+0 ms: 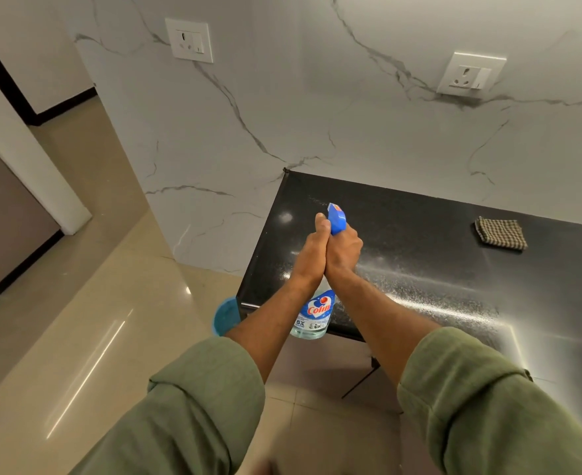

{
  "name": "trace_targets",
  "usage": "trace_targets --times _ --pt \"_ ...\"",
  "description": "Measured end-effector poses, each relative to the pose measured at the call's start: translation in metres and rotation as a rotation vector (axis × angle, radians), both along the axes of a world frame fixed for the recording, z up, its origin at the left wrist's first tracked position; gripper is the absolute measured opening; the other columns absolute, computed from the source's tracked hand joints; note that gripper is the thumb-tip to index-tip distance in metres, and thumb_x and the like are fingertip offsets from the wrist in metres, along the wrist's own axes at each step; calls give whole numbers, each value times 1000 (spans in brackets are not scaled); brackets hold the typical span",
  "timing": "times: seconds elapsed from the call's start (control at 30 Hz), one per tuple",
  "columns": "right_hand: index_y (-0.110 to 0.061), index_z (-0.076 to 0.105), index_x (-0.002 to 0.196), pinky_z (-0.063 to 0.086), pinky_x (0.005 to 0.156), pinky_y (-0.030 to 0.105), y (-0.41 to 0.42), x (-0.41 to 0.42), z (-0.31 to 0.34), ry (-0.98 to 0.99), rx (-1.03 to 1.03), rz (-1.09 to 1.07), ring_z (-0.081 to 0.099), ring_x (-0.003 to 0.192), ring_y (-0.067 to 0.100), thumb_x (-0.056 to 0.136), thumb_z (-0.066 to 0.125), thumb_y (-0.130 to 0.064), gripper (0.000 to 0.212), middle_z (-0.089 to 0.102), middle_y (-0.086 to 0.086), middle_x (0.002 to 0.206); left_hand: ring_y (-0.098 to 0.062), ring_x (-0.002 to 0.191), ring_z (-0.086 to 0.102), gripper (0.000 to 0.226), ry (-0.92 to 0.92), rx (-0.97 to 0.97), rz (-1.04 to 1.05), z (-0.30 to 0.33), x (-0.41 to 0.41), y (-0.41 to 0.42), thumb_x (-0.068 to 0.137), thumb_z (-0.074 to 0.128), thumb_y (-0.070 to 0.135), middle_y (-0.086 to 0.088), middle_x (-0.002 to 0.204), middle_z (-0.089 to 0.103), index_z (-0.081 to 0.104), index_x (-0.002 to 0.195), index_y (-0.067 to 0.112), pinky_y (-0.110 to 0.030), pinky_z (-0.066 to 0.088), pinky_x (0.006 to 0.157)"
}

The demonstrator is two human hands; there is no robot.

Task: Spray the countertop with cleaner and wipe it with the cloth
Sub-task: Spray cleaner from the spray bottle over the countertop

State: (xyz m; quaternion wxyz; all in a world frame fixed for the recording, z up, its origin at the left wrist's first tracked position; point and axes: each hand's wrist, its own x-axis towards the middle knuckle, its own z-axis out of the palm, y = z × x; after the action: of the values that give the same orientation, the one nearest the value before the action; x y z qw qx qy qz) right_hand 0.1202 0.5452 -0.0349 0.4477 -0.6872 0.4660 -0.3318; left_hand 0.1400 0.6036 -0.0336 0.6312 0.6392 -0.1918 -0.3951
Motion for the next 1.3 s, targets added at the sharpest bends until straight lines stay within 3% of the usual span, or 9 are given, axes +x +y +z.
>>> trace_targets --times 0.2,0.37,0.7,0.93,1.07,1.2,1.3 --pt "-3 66 97 46 59 22 3 -14 -15 -31 58 -10 59 70 15 98 65 -31 28 65 14 85 -24 104 73 55 -28 43 -8 -13 -16 3 101 30 70 -12 111 73 65 110 29 -50 56 101" --pt "-9 61 88 42 56 20 8 -29 -22 8 68 12 54 64 12 98 65 -26 20 58 4 74 -23 104 72 46 0 50 5 -20 -30 12 105 26 63 -7 107 72 62 102 34 -45 57 101" --pt "-8 62 88 34 52 19 26 -43 -43 143 122 54 52 59 10 98 64 -29 23 59 5 74 -18 97 70 44 78 100 52 -34 -48 32 107 25 59 -2 100 69 60 102 33 -38 55 99" --pt "-6 66 91 43 60 26 44 -57 -60 151 157 105 61 72 18 97 66 -27 22 66 11 84 -25 107 71 50 112 149 79 -57 -63 45 104 29 64 -9 105 71 65 106 29 -50 53 106" --pt "-4 67 98 42 60 23 49 -65 -66 177 167 131 61 73 16 96 67 -29 25 67 12 88 -21 103 70 49 109 143 98 -61 -73 51 107 27 59 -8 102 71 64 101 28 -44 54 104" --pt "-7 62 92 40 57 22 56 -77 -70 186 171 172 56 69 13 98 65 -24 18 60 6 81 -14 95 67 45 134 133 96 -70 -81 60 107 28 57 -1 94 67 62 100 27 -27 54 85" --pt "-6 65 92 46 64 26 61 -80 -79 196 182 207 60 73 17 97 65 -24 18 64 10 84 -11 89 62 39 149 125 93 -72 -88 65 110 25 47 2 92 62 56 96 27 -19 51 81"
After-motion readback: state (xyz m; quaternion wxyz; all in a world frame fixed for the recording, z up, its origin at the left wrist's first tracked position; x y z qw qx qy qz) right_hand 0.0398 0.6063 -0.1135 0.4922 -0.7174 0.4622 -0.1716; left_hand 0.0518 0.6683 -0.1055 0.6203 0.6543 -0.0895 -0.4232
